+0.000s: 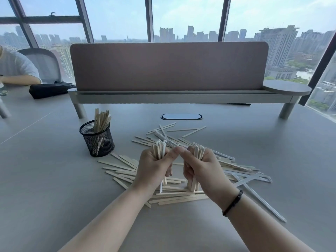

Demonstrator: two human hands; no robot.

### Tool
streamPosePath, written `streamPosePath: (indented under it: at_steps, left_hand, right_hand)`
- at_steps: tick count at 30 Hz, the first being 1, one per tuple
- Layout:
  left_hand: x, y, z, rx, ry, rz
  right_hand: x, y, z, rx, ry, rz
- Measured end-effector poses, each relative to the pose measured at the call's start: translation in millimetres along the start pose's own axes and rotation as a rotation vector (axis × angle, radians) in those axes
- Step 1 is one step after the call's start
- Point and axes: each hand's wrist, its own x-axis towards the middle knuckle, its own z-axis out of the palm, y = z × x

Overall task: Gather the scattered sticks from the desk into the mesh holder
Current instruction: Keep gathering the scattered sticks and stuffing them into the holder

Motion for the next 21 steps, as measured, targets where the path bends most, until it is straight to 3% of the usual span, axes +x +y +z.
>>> streamPosePath:
  at_steps: [12, 16, 21]
  left_hand:
    - [9.1, 16.1, -5.3, -0.144, 0.015, -0.101]
    - [15.1, 24.0, -18.7, -0.207, 0.068, -0.143]
    - [20.7, 24.8, -58.0, -0.251, 0.13, -0.226]
  right_hand:
    - [9.6, -16.1, 3.8, 0.168, 0.091, 0.094]
    - [17.8, -22.2, 29.9, 0.166, 0.003, 0.123]
    - [27.2, -16.5, 88.7, -0.008, -0.136, 0.152]
